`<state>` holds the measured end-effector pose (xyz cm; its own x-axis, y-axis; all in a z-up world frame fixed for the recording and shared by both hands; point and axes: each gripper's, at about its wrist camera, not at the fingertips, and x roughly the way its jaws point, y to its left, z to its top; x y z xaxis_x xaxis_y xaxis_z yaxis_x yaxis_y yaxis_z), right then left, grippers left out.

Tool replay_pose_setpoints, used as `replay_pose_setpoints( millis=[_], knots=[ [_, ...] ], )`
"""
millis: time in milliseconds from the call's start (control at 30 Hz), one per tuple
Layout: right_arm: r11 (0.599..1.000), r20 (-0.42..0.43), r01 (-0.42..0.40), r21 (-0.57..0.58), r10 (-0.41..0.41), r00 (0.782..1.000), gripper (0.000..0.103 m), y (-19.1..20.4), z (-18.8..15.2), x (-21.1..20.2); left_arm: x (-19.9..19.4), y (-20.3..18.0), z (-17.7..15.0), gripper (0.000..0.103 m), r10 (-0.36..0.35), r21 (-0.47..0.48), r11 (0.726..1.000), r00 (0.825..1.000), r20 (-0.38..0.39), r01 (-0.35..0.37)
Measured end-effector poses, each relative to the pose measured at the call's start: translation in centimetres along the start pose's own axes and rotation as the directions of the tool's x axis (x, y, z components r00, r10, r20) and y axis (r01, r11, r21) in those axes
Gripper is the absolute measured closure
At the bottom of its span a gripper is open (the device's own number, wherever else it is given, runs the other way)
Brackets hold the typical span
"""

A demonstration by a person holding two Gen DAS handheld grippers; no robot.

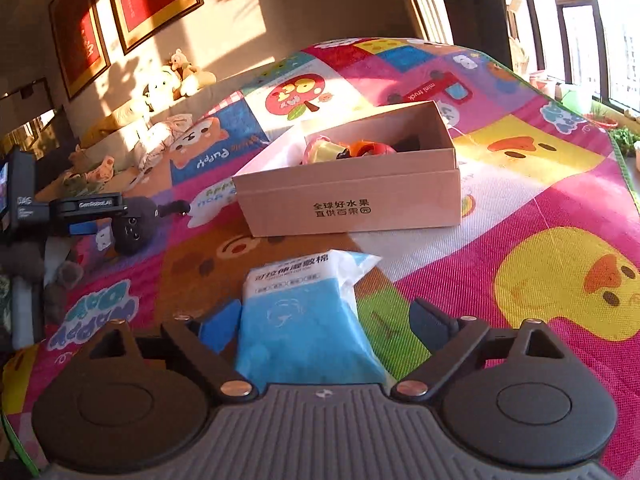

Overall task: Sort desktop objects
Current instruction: 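Grasp the blue cotton packet with the right gripper while the left grasps the black plush, then carry the black plush with the left gripper while the right carries the blue packet toward the box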

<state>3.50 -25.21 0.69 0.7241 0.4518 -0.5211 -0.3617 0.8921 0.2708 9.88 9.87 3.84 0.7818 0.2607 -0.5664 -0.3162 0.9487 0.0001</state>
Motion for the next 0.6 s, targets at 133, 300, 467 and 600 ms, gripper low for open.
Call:
replay_pose_setpoints(
  millis=[133, 300, 467, 600],
  knots=[
    [0.998, 0.004, -0.041, 0.055, 0.041, 0.999, 0.007, -1.0, 0.0, 0.0, 1.9, -0.8, 0.7, 0.002, 0.050, 0.023, 0.999, 0.998, -0.043, -0.049],
    [0.994, 0.001, -0.049, 0.103, 0.050, 0.999, 0.002, -1.6, 0.0, 0.2, 2.8, -1.4, 0.3, 0.028, 0.061, 0.068, 0.996, 0.996, -0.063, -0.056],
    [0.993, 0.009, -0.049, 0.105, 0.048, 0.999, 0.000, -1.5, -0.1, 0.1, -1.8, -4.4, -0.7, 0.029, -0.042, 0.270, 0.962, 0.999, 0.017, 0.036],
    [0.993, 0.010, -0.047, 0.106, 0.047, 0.999, 0.000, -1.5, -0.1, 0.1, -6.2, -6.6, -2.6, 0.028, -0.177, 0.389, 0.909, 0.983, 0.041, 0.148]
  ],
)
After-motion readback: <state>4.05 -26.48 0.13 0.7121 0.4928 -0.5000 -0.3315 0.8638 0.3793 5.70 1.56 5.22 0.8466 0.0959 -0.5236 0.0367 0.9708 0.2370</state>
